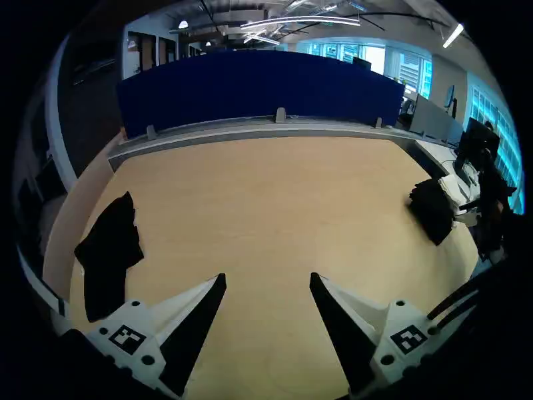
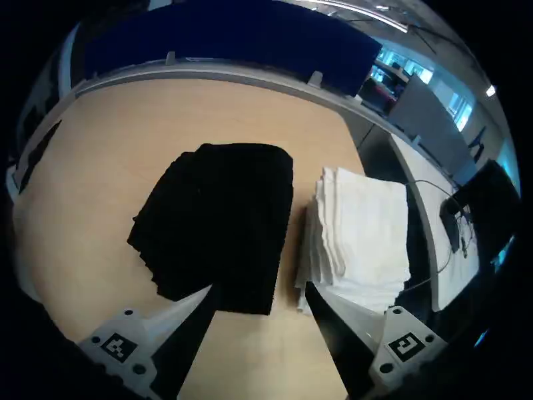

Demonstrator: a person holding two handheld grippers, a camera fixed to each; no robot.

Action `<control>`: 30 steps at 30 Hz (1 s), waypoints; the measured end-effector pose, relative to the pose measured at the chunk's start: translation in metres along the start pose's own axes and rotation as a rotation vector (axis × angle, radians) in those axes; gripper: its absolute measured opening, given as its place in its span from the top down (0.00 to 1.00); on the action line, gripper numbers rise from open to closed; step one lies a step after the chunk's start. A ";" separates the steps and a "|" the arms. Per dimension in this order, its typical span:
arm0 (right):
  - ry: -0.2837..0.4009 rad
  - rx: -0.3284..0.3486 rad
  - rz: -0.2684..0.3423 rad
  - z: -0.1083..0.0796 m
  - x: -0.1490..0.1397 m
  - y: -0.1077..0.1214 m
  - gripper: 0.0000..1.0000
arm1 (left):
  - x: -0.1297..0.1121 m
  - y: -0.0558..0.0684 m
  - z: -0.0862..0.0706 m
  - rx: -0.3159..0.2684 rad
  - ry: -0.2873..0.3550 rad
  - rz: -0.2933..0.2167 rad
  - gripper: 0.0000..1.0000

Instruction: Fold towel

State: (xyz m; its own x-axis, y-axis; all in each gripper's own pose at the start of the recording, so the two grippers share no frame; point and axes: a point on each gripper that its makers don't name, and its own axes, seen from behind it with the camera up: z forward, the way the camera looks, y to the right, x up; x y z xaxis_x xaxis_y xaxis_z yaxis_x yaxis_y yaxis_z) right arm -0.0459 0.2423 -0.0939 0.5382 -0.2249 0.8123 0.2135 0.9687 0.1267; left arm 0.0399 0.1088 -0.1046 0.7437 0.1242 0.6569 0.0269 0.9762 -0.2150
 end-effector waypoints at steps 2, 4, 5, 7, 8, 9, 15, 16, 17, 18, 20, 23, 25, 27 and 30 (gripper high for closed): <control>0.025 -0.008 0.018 -0.003 0.005 -0.001 0.02 | 0.001 -0.001 0.000 -0.002 0.003 0.000 0.07; 0.060 -0.021 0.040 -0.006 0.013 -0.002 0.02 | 0.001 -0.002 -0.001 -0.004 0.006 -0.001 0.07; 0.080 -0.028 0.051 -0.008 0.017 -0.003 0.02 | 0.001 -0.002 -0.001 -0.005 0.007 -0.002 0.07; 0.122 -0.044 0.077 -0.012 0.026 -0.004 0.02 | 0.002 -0.003 -0.001 -0.006 0.010 -0.003 0.07; 0.142 -0.051 0.090 -0.014 0.030 -0.004 0.02 | 0.002 -0.003 -0.001 -0.006 0.011 -0.003 0.07; 0.161 -0.058 0.102 -0.017 0.034 -0.005 0.02 | 0.002 -0.004 -0.001 -0.006 0.012 -0.003 0.07; 0.271 -0.089 0.160 -0.033 0.053 -0.007 0.02 | 0.003 -0.007 -0.002 -0.007 0.022 -0.007 0.07; 0.289 -0.091 0.171 -0.036 0.056 -0.008 0.02 | 0.003 -0.007 -0.001 -0.008 0.023 -0.008 0.07; 0.305 -0.093 0.180 -0.038 0.059 -0.008 0.02 | 0.004 -0.007 -0.001 -0.009 0.024 -0.009 0.07; 0.321 -0.095 0.189 -0.041 0.062 -0.009 0.02 | 0.004 -0.007 -0.001 -0.010 0.026 -0.010 0.07; 0.350 -0.095 0.207 -0.045 0.067 -0.011 0.02 | 0.006 -0.007 0.000 -0.012 0.032 -0.010 0.07; 0.389 -0.091 0.231 -0.050 0.075 -0.014 0.02 | 0.008 -0.007 0.001 -0.015 0.042 -0.009 0.07; 0.414 -0.090 0.244 -0.054 0.081 -0.015 0.02 | 0.011 -0.007 0.002 -0.016 0.049 -0.010 0.07; 0.438 -0.090 0.255 -0.057 0.086 -0.016 0.02 | 0.013 -0.008 0.003 -0.015 0.055 -0.011 0.07; 0.473 -0.095 0.264 -0.064 0.094 -0.018 0.02 | 0.018 -0.010 0.003 -0.010 0.072 -0.015 0.07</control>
State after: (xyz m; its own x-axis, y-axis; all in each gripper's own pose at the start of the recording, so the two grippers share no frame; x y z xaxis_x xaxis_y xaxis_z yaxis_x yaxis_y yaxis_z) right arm 0.0532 0.1972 -0.0563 0.8866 -0.0194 0.4621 0.0822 0.9898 -0.1163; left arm 0.0505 0.1019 -0.0883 0.7895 0.0965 0.6062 0.0443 0.9761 -0.2130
